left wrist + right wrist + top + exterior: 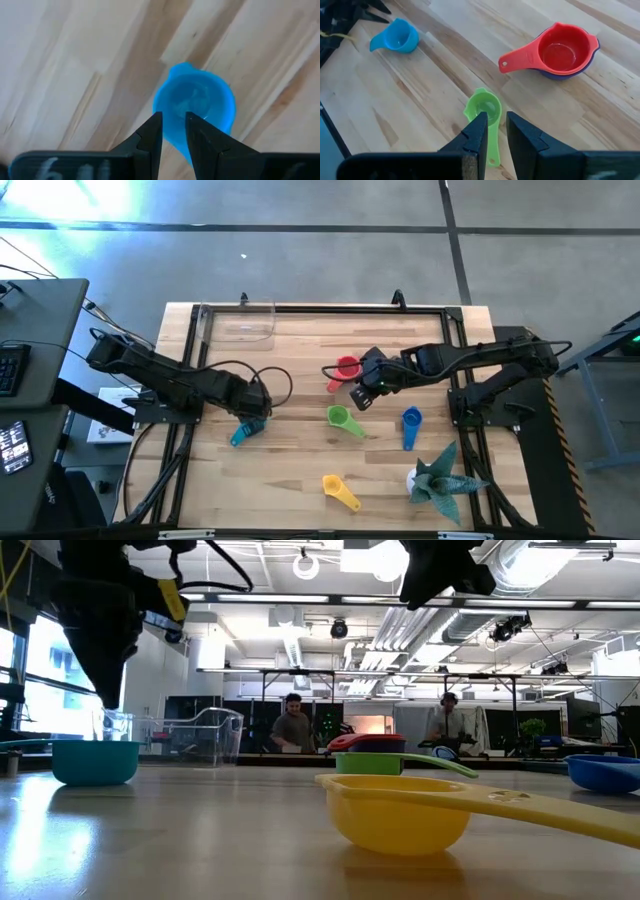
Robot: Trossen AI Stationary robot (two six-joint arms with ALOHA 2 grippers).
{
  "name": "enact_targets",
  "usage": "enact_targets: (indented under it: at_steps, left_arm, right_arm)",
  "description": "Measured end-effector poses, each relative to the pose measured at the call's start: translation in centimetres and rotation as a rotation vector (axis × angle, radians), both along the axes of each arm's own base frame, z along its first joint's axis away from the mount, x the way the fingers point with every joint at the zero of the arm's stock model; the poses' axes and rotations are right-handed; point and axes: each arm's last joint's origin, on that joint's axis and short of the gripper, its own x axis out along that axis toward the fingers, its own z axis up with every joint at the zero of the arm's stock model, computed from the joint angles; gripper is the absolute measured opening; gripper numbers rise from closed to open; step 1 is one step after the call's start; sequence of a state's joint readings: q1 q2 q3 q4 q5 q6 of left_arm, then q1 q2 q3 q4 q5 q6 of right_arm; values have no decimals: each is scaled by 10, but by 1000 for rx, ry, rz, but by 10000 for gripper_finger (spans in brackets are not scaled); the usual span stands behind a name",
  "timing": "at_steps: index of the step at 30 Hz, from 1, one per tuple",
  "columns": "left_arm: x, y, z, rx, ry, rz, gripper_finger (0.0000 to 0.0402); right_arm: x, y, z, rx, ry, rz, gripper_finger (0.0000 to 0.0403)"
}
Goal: Nest measuring cups in basket
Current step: Stack the light blue measuring cup on top of the red measuring cup on the table
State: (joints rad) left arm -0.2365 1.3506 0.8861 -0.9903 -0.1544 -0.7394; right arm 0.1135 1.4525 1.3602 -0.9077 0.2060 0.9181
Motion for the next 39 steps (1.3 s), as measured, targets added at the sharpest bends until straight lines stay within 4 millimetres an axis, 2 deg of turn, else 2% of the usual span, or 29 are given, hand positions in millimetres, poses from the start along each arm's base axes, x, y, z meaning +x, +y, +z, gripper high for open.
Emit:
enact_targets:
  at_steps: [11, 16, 24, 36, 39]
  left_arm:
    - [-6, 7, -17, -41, 65, -131, 76]
    - [-3, 12, -21, -40, 36, -186, 76]
    - [0, 20, -24, -56, 36, -188, 76]
    - [9, 30, -40, -56, 98, -158, 75]
    - [9, 31, -41, -64, 104, -154, 62]
  right_arm:
    - [0, 0, 0, -1, -4, -3, 63]
    - [1, 0, 0, 0, -9, -3, 63]
    - [1, 0, 1, 1, -11, -3, 63]
    - [1, 0, 1, 1, -16, -2, 62]
    - [1, 0, 1, 1, -16, -2, 62]
